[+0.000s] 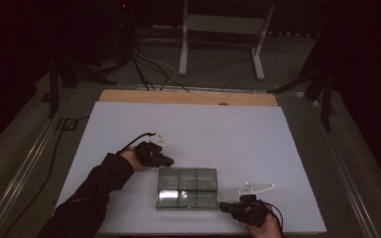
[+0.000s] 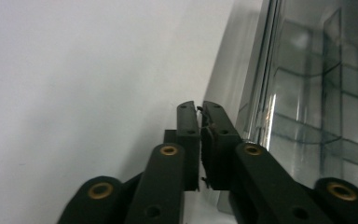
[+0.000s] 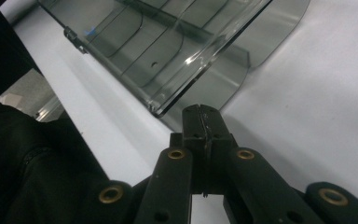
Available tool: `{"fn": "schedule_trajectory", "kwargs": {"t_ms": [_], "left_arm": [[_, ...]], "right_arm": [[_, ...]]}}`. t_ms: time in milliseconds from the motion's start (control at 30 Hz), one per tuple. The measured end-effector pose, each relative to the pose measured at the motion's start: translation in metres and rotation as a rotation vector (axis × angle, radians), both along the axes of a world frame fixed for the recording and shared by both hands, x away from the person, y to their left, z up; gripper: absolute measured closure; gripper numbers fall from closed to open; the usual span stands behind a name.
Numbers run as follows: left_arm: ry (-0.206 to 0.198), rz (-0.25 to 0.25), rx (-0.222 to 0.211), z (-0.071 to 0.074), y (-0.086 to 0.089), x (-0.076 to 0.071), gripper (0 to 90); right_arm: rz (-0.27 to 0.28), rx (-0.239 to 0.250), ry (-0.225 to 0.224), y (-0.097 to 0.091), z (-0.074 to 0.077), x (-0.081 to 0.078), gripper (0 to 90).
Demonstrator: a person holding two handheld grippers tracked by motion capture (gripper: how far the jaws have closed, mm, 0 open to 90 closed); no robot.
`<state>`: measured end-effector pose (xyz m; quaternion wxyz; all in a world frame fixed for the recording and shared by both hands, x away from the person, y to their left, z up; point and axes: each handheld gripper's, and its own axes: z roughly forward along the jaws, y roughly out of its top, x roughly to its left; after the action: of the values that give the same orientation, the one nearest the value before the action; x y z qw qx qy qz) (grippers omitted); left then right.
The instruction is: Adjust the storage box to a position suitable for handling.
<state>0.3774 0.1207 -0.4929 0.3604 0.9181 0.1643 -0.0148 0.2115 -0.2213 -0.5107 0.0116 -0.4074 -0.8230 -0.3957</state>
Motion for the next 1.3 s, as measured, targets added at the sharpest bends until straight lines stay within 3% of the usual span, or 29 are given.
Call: {"fn": "schedule_trajectory", "kwargs": {"t_ms": [67,200,467,533,733,800,867,933,1200,1267,1300], "left_arm": [[-0.015,0.016,-0.025,0.006,0.007,0.000,85.2],[-0.008,0.054,-0.099,0.020,0.024,-0.002,80.3],[-0.009,0.077,-0.188,0.039,0.054,-0.021,48.7],[-0.030,0.075,-0.179,0.040,0.058,-0.029,40.4],[-0.012,0.055,-0.203,0.041,0.062,-0.054,17.1],[-0.011,0.048,-0.219,0.039,0.062,-0.063,15.2],[-0.010,0.017,-0.232,0.037,0.059,-0.073,6.7],[-0.030,0.012,-0.225,0.034,0.055,-0.083,2.7],[-0.064,0.000,-0.205,0.021,0.049,-0.113,1.7],[-0.049,0.008,-0.215,0.016,0.052,-0.116,1.7],[-0.055,0.008,-0.197,0.013,0.053,-0.118,1.7]], "right_arm": [[0.001,-0.003,-0.010,-0.001,0.000,0.002,90.0],[0.011,0.006,-0.030,-0.004,0.002,0.007,90.0],[0.069,-0.002,-0.079,-0.010,0.008,0.021,90.0],[0.088,-0.007,-0.083,-0.011,0.008,0.024,90.0],[0.116,-0.007,-0.087,-0.017,0.008,0.032,90.0],[0.122,-0.001,-0.079,-0.019,0.008,0.032,90.0],[0.136,0.004,-0.083,-0.019,0.008,0.031,90.0],[0.151,0.008,-0.080,-0.018,0.008,0.030,90.0],[0.216,0.023,-0.082,-0.020,0.007,0.023,90.0],[0.236,0.030,-0.080,-0.021,0.005,0.021,90.0],[0.245,0.029,-0.081,-0.021,0.004,0.020,90.0]]}}
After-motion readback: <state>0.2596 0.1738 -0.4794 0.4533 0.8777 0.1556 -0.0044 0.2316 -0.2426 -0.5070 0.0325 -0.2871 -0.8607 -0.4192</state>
